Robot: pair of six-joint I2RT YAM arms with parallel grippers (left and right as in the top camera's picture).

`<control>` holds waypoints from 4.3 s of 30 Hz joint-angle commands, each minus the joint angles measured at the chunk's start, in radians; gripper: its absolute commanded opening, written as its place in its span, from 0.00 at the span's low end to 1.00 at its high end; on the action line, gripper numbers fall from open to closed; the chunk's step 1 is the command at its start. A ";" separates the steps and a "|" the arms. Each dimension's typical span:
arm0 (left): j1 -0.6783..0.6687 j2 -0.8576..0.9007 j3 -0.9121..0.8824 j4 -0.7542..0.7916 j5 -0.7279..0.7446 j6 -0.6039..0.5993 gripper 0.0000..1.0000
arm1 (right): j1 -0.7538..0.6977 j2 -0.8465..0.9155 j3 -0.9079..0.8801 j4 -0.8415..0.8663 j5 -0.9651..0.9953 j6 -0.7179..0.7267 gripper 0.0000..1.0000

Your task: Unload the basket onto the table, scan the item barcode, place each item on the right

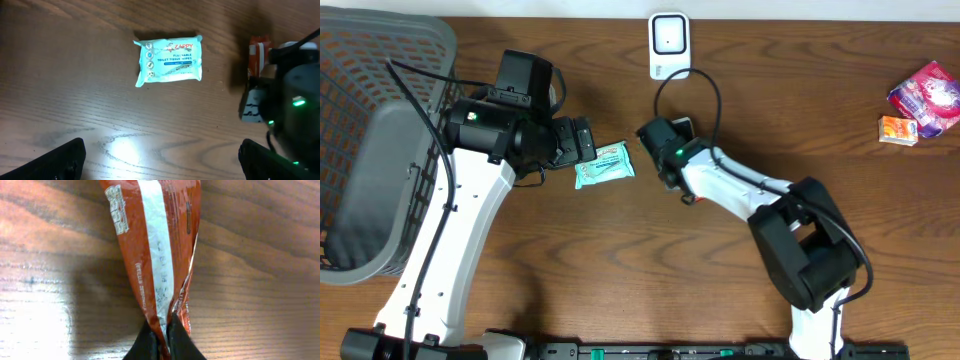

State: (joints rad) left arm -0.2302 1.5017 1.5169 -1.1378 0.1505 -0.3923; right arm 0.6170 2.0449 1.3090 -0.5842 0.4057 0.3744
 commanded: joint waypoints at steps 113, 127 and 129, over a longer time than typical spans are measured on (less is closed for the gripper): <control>0.002 0.001 0.005 -0.002 -0.010 0.003 0.98 | -0.344 -0.126 0.097 -0.379 -0.423 -0.035 0.01; 0.002 0.001 0.005 -0.003 -0.010 0.003 0.98 | -0.259 -0.117 0.129 -0.391 -0.328 -0.047 0.01; 0.002 0.001 0.005 -0.002 -0.010 0.003 0.98 | -0.248 -0.111 0.108 -0.375 -0.298 -0.026 0.01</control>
State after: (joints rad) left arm -0.2302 1.5017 1.5169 -1.1378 0.1505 -0.3923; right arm 0.3508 1.9202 1.4494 -0.9707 0.0444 0.3294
